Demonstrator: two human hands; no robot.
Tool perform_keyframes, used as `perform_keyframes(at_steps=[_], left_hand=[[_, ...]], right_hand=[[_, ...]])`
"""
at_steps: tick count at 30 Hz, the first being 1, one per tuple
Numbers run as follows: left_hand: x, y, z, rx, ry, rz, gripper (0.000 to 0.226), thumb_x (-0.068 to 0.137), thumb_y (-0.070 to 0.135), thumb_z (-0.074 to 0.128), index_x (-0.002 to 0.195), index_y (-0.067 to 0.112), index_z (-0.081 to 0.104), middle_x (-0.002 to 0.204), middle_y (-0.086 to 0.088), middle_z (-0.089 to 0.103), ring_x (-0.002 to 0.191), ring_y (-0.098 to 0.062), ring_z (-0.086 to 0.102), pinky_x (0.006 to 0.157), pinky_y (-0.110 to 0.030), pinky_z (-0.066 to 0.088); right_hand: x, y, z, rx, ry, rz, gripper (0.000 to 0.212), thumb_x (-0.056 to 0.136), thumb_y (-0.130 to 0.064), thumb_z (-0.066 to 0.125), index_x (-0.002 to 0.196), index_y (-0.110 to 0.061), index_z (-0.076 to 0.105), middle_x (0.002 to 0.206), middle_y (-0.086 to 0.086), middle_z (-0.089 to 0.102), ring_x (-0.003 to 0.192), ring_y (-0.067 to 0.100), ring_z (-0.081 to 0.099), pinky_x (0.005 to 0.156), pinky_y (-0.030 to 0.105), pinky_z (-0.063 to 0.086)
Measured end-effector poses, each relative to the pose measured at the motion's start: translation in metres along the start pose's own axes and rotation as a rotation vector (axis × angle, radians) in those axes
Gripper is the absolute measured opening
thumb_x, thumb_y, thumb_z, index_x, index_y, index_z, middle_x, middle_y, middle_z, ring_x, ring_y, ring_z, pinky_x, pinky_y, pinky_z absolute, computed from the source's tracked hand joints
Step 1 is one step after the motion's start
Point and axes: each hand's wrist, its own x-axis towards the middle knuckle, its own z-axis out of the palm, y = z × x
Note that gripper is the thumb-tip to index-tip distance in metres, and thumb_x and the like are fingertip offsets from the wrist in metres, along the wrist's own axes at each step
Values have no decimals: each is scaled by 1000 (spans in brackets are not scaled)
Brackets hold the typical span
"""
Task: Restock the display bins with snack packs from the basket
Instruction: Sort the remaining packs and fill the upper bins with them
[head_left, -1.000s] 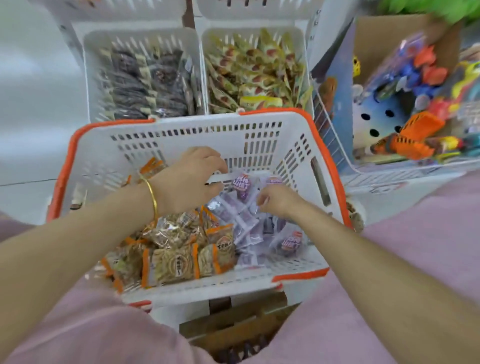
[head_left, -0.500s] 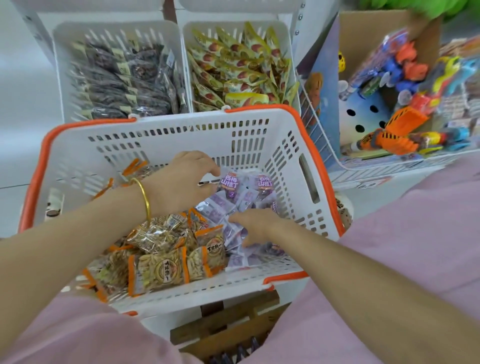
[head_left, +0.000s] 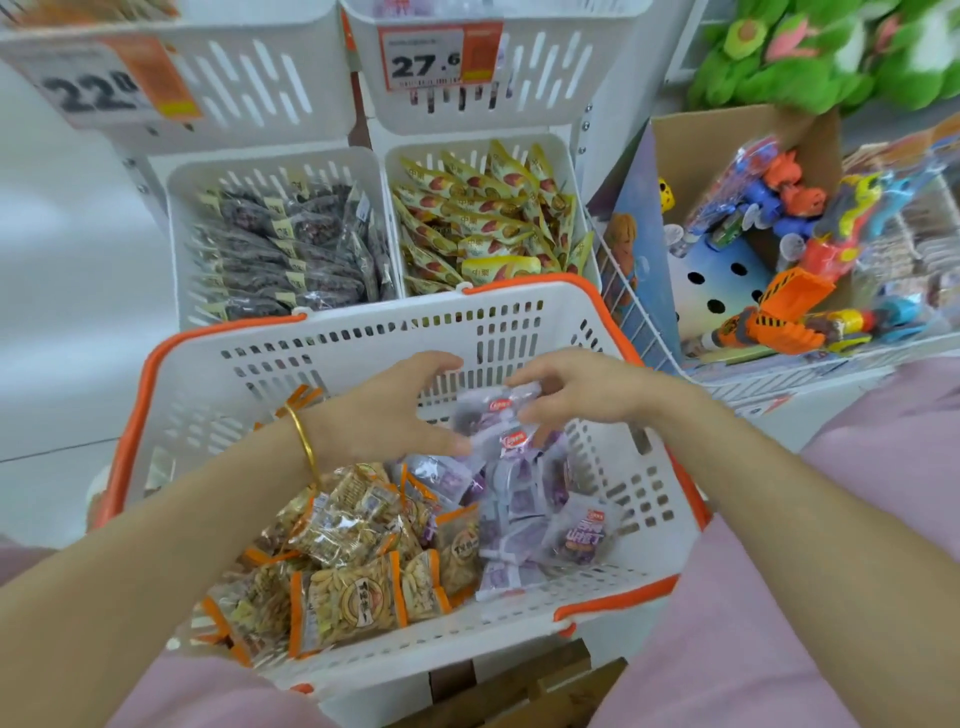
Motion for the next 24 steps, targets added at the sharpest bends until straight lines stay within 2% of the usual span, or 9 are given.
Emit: perform_keyframes(at_steps=[2,5,7,10,12,15,18,21,24], left_hand=[[0,3,1,-83,-21,23,88,76,25,76,145,25,22,141,14,33,132,-5,33,99,-19,36],[1,6,0,-216,54,82,74,76,14,76,136,15,35,125,3,55,107,-9,58,83,-19,52],[1,6,-4,-309,148,101,59,77,9,74,128,12,44,115,-1,61,101,-12,62,84,-28,55],[1,3,-14,-363,202,81,58,78,27,76,127,15,47,116,-2,63,105,-15,62,91,-38,52],[-1,5,-18,-426,178,91,66,73,44,75,126,15,49,115,-8,64,103,-22,64,89,-43,53],[-4,11,-19,-545,188,143,51,83,38,66,118,3,54,103,-16,68,93,-32,66,83,-39,55],[-4,12,-22,-743,205,93,38,91,29,54,123,9,54,115,-15,66,105,-35,63,91,-44,53],[-3,15,-26,-883,219,28,26,95,28,48,112,11,60,109,-14,69,99,-34,65,82,-38,57],[-1,19,-29,-940,180,24,40,95,38,40,112,9,61,103,-11,72,92,-27,69,74,-30,59]], right_hand=[[-6,-6,-6,192,-13,-62,29,90,-12,62,119,-15,59,96,-1,70,87,25,71,81,30,55],[-8,-13,-5,358,-25,-100,25,92,-14,59,117,-13,61,107,11,71,92,31,69,90,38,54],[-9,-20,-2,428,29,-112,30,91,-22,58,121,-16,56,99,12,71,80,25,71,85,35,56],[-13,-34,0,505,147,-122,52,82,-35,63,125,-13,46,85,11,66,65,19,65,66,27,55],[-12,-40,0,381,255,-176,43,83,-28,68,118,-12,47,72,6,64,56,15,58,53,23,47],[-9,-43,-4,346,407,-255,17,85,-23,68,93,-10,60,59,0,59,46,12,46,43,22,36],[-11,-42,-15,450,492,-247,10,88,-19,64,79,-15,62,58,-6,58,50,12,42,47,24,31],[-11,-41,-19,595,510,-251,13,91,-19,59,78,-17,60,65,-6,61,58,11,49,55,27,36],[-10,-47,-12,775,459,-268,13,91,-17,56,79,-15,59,60,-7,63,52,6,53,54,24,45]])
